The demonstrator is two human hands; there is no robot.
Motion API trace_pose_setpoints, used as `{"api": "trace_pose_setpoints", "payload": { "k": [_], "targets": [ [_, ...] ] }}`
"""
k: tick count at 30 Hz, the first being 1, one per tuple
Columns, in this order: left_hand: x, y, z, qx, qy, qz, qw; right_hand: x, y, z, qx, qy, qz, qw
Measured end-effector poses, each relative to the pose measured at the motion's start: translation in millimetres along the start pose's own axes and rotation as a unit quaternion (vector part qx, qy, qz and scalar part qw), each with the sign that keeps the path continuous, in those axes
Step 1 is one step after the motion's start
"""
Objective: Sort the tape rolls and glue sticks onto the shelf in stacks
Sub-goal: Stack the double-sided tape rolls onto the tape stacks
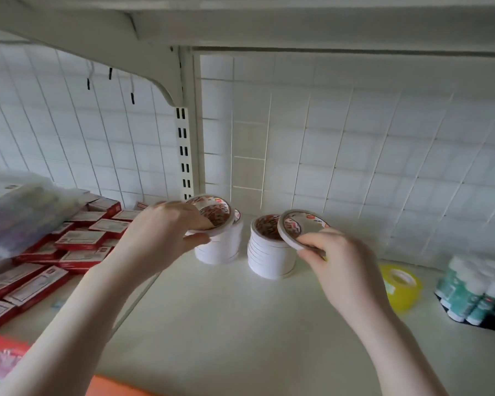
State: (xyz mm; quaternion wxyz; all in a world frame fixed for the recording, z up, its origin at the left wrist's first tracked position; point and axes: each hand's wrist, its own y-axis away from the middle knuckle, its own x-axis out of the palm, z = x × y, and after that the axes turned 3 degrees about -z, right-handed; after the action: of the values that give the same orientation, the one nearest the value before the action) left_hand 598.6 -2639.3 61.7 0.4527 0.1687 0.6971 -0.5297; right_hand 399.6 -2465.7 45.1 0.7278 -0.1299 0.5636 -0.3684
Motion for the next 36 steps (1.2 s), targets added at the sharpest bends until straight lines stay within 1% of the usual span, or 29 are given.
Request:
{"api": "trace_pose_setpoints", "payload": {
  "k": [5,15,25,32,36],
  "targets": [
    [16,-24,16,-0.026,0.021,0.032,0.999,13,-10,9,0.023,0.011,0.009,1.0],
    [39,-49,19,-0.032,0.038,0.11,0.993,19,-18,2,0.04,0.036,0.005,0.999],
    [33,-51,19,-0.032,0.047,0.149,0.987,23,-17,2,0.039,0.025,0.01,0.999],
    [31,-52,20,-0.054,0.073,0.173,0.981,24,-18,3,0.039,0.037,0.021,0.998],
    [32,-52,20,-0.065,0.075,0.178,0.979,24,-22,5,0.024,0.035,0.023,0.999]
  ]
}}
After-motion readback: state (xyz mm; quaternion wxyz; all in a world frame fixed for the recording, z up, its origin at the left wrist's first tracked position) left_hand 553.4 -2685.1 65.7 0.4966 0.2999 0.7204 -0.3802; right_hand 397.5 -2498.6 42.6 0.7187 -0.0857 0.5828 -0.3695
